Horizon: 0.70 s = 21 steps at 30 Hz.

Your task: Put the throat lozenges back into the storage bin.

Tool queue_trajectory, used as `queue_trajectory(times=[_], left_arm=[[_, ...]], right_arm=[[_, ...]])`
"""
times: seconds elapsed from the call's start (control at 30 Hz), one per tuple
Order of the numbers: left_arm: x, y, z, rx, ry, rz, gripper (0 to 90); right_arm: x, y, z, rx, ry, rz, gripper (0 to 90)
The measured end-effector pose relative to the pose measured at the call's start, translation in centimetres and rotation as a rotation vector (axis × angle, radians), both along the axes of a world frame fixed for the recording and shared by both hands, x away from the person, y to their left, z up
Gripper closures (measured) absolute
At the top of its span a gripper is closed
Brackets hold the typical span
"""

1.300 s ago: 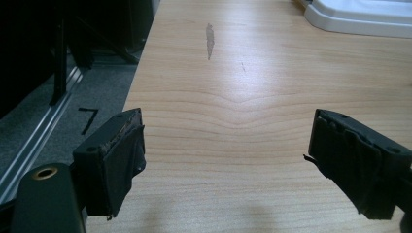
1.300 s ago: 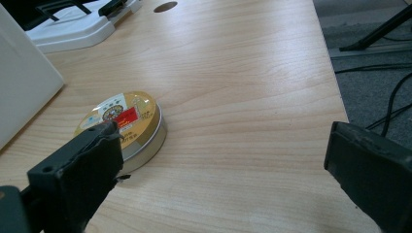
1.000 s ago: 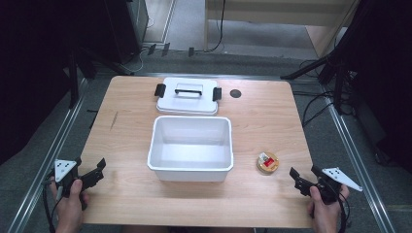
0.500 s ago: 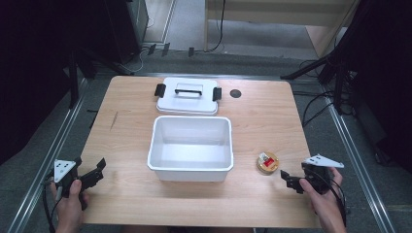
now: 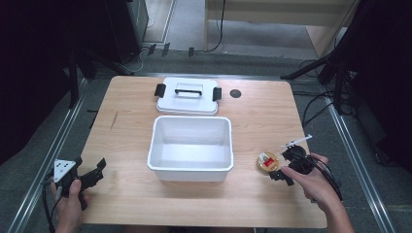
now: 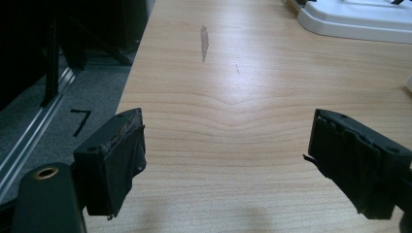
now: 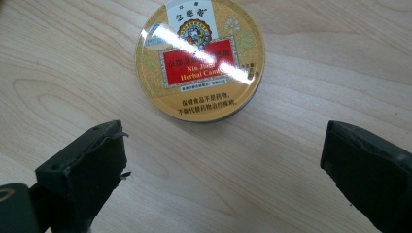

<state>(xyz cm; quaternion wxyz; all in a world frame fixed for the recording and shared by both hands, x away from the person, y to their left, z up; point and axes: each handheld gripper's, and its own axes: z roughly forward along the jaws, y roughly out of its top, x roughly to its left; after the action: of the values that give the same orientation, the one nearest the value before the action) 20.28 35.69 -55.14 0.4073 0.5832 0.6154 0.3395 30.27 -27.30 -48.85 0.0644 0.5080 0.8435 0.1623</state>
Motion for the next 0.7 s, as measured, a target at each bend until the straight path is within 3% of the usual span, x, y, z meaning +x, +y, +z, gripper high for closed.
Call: queue_trajectory(times=[0.07,0.27,0.47,0.7], left_arm=[[0.0,0.0,0.0,0.000,0.002,-0.001,13.7],[0.0,0.0,0.0,-0.002,0.003,-0.005,13.7],[0.0,0.1,0.0,-0.008,0.002,-0.006,13.7],[0.1,0.1,0.0,-0.010,0.001,-0.009,13.8]], right_arm=[[1.2,1.3,0.1,-0.063,0.069,0.000,4.1],[3.0,3.7,-0.5,-0.109,0.157,-0.016,7.2],[4.2,4.9,-1.1,-0.133,0.181,-0.052,10.3],[4.9,5.7,-2.4,-0.203,0.216,-0.070,20.4]])
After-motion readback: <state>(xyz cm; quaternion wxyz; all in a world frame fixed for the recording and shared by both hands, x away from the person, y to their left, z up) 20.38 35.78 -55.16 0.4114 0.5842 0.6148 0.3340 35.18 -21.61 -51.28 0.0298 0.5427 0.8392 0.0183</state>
